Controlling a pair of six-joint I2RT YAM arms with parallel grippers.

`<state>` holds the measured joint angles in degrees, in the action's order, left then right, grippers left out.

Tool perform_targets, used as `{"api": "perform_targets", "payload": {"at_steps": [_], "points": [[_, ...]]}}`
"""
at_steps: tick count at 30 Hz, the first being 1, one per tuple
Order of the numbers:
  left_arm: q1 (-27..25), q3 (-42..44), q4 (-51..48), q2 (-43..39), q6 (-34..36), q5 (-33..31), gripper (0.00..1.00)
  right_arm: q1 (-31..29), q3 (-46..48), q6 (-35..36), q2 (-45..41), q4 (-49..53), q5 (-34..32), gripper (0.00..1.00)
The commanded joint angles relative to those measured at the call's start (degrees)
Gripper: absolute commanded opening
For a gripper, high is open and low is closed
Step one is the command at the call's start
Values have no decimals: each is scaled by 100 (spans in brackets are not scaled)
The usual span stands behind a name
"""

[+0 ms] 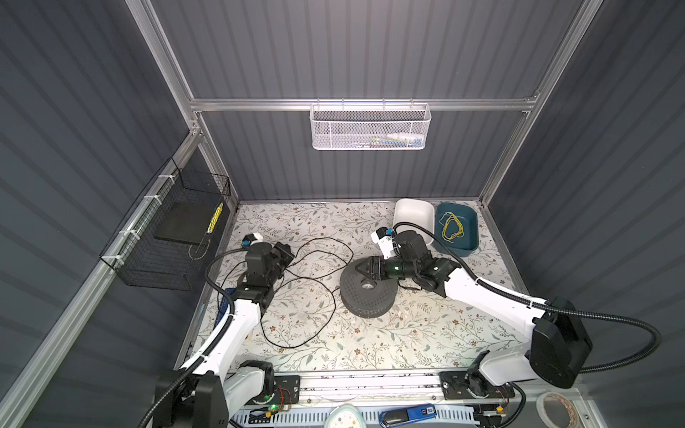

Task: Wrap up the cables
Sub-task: 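Grasp the black cable end with the left gripper while the right gripper holds the spool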

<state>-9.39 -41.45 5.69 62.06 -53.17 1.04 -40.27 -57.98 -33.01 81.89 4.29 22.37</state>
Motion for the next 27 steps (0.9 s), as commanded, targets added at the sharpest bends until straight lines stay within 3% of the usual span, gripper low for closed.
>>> {"api": "perform_targets", "payload": {"at_steps": [1, 6, 10, 13, 19, 27], "points": [[7, -231, -871, 54, 81, 338, 25, 25, -155, 38, -55, -4, 82, 56], [16, 977, 73, -332, -860, 129, 58, 25, -19, -21, -66, -106, 118, 57], [29, 1773, 687, -654, -1319, -206, 74, 24, 91, 41, -144, -78, 48, 58], [157, 2258, 1553, -484, -1717, -1, 82, 28, 184, 82, -193, -95, -8, 59], [376, 3001, 3353, 332, -2592, 174, 81, 61, 346, 40, -183, -235, 6, 60], [424, 3029, 3097, 510, -2590, -180, 77, 138, 460, -15, -129, -384, 70, 60]]}}
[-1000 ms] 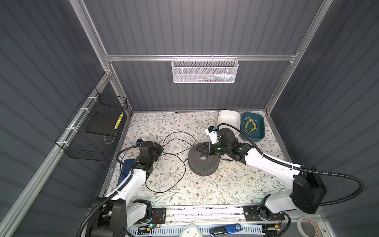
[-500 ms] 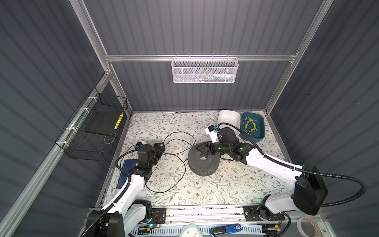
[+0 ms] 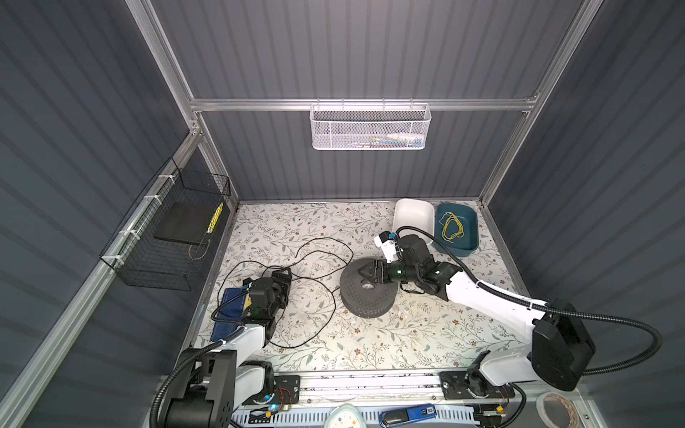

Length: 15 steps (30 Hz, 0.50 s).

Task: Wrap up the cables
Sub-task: 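Grasp the black cable end with the left gripper while the right gripper holds the spool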

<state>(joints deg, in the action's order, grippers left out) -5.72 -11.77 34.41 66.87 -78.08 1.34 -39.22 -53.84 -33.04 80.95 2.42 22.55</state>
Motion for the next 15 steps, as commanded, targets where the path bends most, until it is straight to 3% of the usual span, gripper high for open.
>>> {"api": "perform_targets", "payload": {"at_steps": [1, 9, 15], "points": [[91, 68, 237, 91, -102, -252, 75, 38, 49, -27, -29, -221, 62, 60], [202, 264, 1278, 1007, -583, 103, 69, 48, 82, -37, -35, -241, 62, 60], [202, 216, 834, 569, -376, 84, 73, 59, 120, -69, 31, -276, 74, 60]]}}
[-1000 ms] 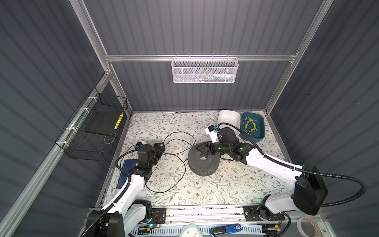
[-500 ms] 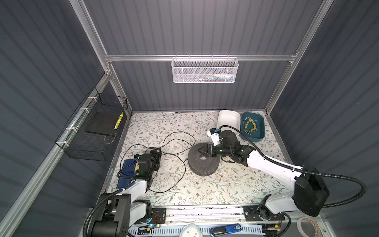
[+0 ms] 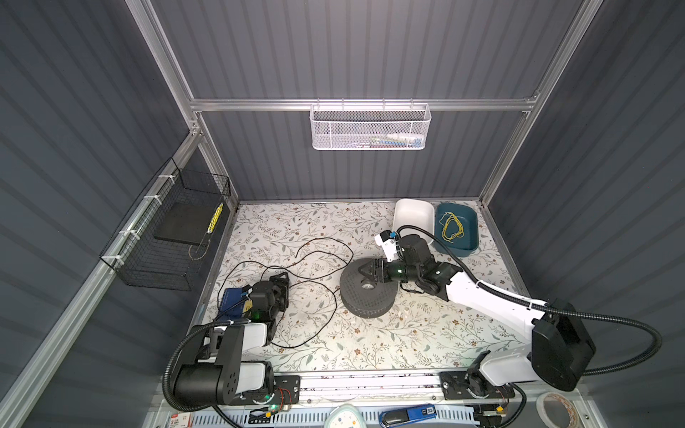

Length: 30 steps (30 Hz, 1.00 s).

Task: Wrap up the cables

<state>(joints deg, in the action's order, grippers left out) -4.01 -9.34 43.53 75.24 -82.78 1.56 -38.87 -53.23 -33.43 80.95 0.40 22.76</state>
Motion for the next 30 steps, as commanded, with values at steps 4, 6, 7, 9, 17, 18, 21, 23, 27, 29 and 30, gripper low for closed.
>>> {"api": "perform_targets", "payload": {"at_steps": [4, 6, 7, 9, 17, 18, 21, 23, 27, 29, 30], "points": [[32, -307, -1263, -1182, 353, 74, 75, 27, 58, -48, 70, -111, 66, 60], [36, -611, -2473, -1869, 711, -112, 78, 32, 50, -67, 92, -145, 85, 59], [37, -765, -3035, -2137, 870, -246, 80, 33, 54, -75, 100, -152, 95, 60], [58, -1039, -4074, -2558, 1164, -502, 81, 36, 67, -93, 114, -200, 112, 60], [490, -639, -3939, -2054, 1238, 488, 79, 33, 93, -98, 120, -232, 161, 60], [522, -600, -3865, -2017, 1238, 515, 80, 34, 107, -87, 106, -212, 153, 60], [559, -608, -3823, -1855, 1238, 604, 80, 29, 151, -58, 79, -189, 129, 60], [559, -574, -3798, -1741, 1238, 592, 81, 36, 185, -74, 75, -216, 123, 60], [583, -310, -3250, -1471, 1275, 411, 79, 33, 234, -133, 130, -334, 164, 60], [625, -92, -2502, -1240, 1212, 382, 73, 36, 230, -137, 171, -359, 208, 60], [636, -45, -2190, -1074, 1203, 372, 69, 37, 226, -138, 184, -357, 224, 60]]}}
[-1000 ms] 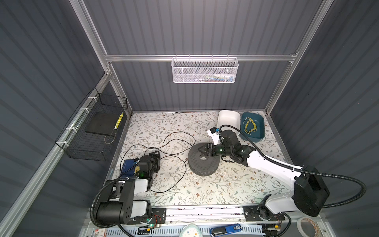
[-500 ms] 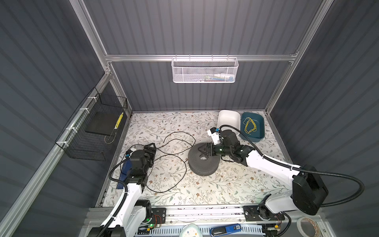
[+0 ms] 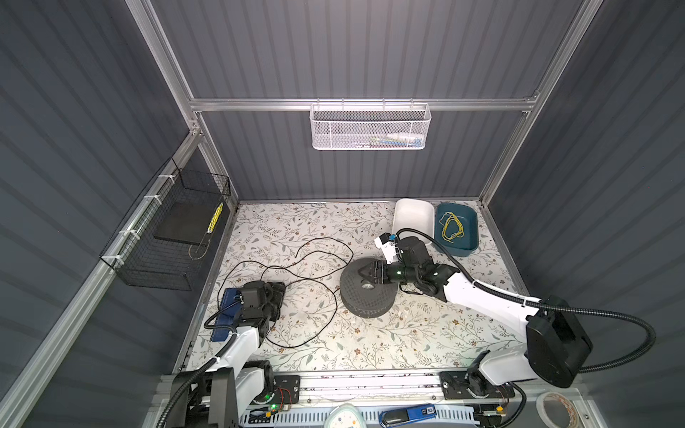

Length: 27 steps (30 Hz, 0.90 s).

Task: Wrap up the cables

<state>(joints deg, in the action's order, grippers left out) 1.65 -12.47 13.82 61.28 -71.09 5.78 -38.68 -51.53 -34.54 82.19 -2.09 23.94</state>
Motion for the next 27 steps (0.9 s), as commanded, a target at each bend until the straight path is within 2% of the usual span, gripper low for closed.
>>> {"api": "perform_targets", "payload": {"at_steps": [1, 5, 7, 10, 15, 18, 27], "points": [[72, 297, 1060, 465, 66, -58, 66, 10, 55, -20, 60, -115, 110, 60], [90, 414, 2261, 1203, 36, -42, 62, 15, 64, -9, 47, -121, 104, 60], [94, 406, 2651, 1526, -3, -35, 57, 15, 72, -18, 43, -121, 112, 59], [107, 375, 3269, 2042, -62, 13, 43, 18, 107, -43, 31, -150, 111, 59], [134, 326, 3790, 2428, -151, 139, 11, 16, 114, -20, -34, -125, 103, 58], [143, 212, 3544, 2140, -98, 227, 0, 13, 125, 16, -120, -84, 48, 58], [134, -923, 662, -152, 645, 295, 0, 10, -22, 30, -177, -31, 110, 57]]}}
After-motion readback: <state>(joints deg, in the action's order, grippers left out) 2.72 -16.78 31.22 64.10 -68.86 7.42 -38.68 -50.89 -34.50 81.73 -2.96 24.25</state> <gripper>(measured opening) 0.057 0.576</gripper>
